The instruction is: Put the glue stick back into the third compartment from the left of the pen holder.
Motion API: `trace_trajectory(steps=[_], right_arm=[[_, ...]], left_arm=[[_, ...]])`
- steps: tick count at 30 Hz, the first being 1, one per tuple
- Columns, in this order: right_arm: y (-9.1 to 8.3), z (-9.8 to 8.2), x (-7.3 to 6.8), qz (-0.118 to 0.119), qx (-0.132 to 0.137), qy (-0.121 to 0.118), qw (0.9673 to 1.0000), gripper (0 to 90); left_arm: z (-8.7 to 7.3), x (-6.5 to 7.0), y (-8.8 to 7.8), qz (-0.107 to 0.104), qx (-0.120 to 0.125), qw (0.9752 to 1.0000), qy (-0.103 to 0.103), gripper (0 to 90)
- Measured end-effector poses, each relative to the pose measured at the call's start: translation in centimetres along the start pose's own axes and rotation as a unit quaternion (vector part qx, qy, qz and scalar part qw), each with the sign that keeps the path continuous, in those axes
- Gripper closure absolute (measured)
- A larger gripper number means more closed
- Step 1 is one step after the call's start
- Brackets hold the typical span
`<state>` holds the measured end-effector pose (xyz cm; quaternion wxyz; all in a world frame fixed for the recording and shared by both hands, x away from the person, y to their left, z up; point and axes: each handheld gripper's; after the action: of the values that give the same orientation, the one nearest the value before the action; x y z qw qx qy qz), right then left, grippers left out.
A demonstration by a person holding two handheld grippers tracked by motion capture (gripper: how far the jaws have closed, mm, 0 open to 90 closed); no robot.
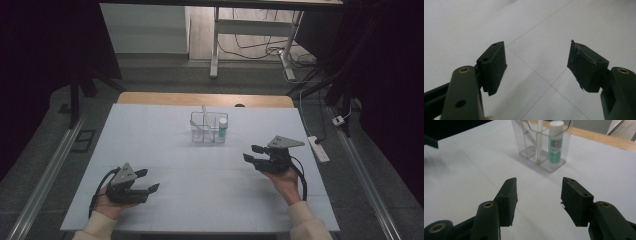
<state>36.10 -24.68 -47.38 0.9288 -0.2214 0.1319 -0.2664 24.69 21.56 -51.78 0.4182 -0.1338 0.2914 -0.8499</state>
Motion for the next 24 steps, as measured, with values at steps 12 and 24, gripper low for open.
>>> trace_trajectory(steps=[12, 24], right_arm=[[-2.9, -3.9, -0.3, -0.01, -0.033, -0.001, 0.9994, 43.6], [-3.7, -4.6, -0.6, -0.008, -0.025, -0.005, 0.9996, 43.0]], left_arm=[[0.0, -0.2, 0.0, 0.003, 0.002, 1.0, -0.003, 31.0], [0.1, -0.3, 0.1, 0.005, 0.001, 1.0, -0.002, 31.0]])
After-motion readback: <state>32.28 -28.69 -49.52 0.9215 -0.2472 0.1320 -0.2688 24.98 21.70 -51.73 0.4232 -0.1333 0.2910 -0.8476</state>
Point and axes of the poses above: each handheld gripper's, and its own axes: y roughly forward along the jaws, z roughly out of its top, x roughly to its right, and after that the axes turned 6 degrees about z, right-handed
